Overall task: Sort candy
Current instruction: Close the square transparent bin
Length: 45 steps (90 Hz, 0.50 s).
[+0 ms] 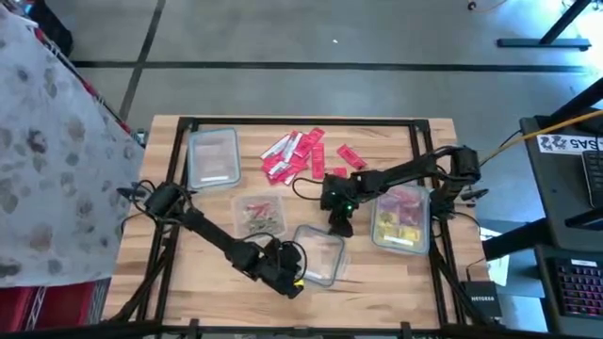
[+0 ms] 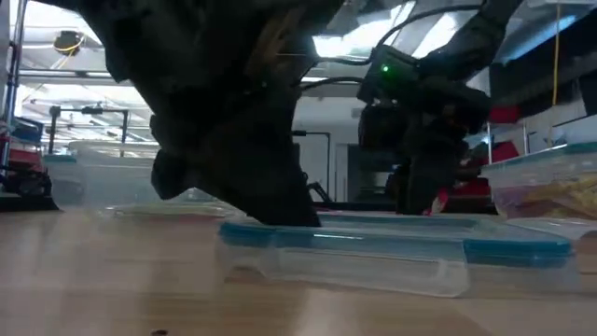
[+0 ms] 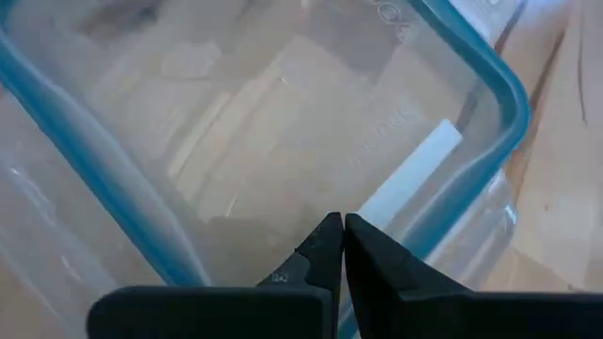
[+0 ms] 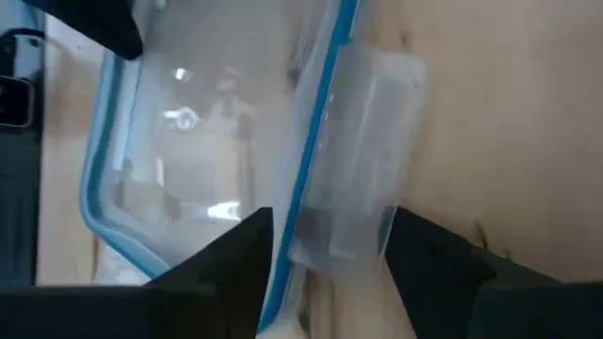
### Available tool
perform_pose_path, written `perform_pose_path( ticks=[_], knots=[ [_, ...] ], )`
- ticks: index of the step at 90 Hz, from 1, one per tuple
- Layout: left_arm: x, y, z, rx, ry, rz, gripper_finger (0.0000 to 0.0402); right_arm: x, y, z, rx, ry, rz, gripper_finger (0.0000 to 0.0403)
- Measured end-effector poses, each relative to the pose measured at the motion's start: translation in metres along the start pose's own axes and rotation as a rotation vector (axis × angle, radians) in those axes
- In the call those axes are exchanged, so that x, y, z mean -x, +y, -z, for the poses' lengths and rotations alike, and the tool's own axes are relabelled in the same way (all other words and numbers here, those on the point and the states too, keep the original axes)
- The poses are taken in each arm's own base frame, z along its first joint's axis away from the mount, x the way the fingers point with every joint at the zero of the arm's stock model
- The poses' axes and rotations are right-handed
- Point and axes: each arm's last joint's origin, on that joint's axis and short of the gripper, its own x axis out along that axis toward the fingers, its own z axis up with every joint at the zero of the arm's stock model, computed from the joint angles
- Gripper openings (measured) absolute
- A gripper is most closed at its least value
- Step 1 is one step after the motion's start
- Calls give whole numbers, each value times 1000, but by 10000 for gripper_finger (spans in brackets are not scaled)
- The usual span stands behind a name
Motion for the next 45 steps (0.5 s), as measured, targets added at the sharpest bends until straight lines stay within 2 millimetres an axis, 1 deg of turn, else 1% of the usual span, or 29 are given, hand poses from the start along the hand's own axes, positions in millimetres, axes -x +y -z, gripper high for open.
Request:
perform_pose_path(
  ticks=[13, 21, 31, 40, 45],
  knots=[
    [-3, 2, 0, -1, 19, 2, 0, -1, 1, 0, -1, -2, -29, 166],
    [-4, 2, 0, -5, 18, 2, 0, -2, 2, 0, 13, 2, -37, 144],
    [-5, 2, 0, -12, 12, 6, 0, -6, 7, 2, 48, 10, -26, 93],
    [-5, 2, 0, -12, 5, 4, 0, -8, 12, 2, 77, 15, -26, 32],
    [-3, 0, -2, -8, -1, 11, 0, -7, 14, 2, 68, 12, -23, 16]
  ],
)
